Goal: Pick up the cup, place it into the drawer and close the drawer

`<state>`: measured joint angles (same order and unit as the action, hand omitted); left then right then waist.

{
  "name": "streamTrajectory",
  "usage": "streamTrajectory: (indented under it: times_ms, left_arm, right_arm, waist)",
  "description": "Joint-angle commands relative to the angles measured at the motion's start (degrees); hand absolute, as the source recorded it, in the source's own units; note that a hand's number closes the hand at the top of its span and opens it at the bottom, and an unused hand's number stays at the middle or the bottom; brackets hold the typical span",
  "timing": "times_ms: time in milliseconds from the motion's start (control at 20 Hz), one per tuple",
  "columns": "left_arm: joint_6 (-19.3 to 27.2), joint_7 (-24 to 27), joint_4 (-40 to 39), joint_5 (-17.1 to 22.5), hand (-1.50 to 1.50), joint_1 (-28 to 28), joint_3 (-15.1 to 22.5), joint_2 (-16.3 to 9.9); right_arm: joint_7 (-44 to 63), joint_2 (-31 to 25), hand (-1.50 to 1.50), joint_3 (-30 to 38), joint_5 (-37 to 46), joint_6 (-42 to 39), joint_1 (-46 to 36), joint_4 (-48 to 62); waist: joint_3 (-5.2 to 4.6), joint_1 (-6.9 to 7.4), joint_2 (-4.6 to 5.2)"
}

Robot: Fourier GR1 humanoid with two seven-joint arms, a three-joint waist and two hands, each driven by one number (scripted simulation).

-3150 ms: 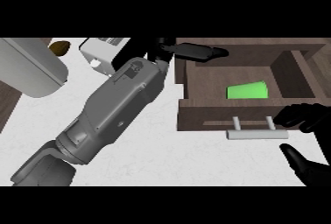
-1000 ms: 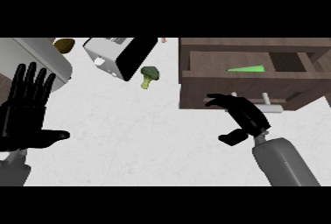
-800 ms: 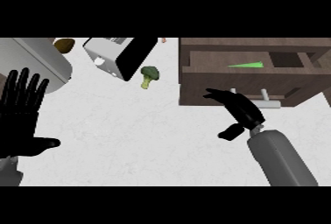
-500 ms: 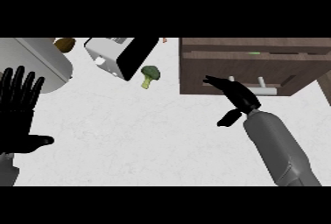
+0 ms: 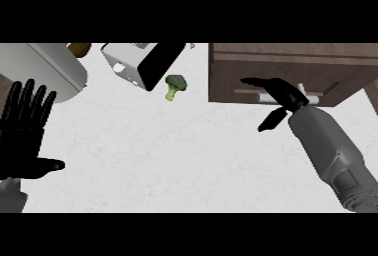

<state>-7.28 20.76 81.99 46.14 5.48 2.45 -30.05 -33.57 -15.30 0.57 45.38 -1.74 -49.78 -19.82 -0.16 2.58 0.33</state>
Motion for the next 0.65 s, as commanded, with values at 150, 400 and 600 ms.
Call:
streamTrajectory:
  times_ms: [150, 400, 600]
  left_arm:
    - [-1.01, -1.21, -0.78, -1.02, -1.5, 0.83, -0.65, -0.71]
    - [0.74, -0.58, 1.06, -2.33, -1.5, 1.73, 0.7, 1.2]
    - [-2.56, 2.84, -3.74, -3.86, -1.5, 1.48, 0.1, 1.37]
  right_arm:
    - [2.1, -2.26, -1.5, 2.79, -0.13, -0.54, -7.51, 8.82]
    - [0.21, -5.01, -1.5, 4.1, -0.87, -0.28, -7.31, 10.51]
    - [-0.06, -4.87, -1.5, 3.42, -0.11, -0.55, -8.81, 11.06]
  waist:
    - [0.31, 1.27, 1.1]
    - [0.43, 2.96, 1.8]
    - [0.29, 2.28, 1.86]
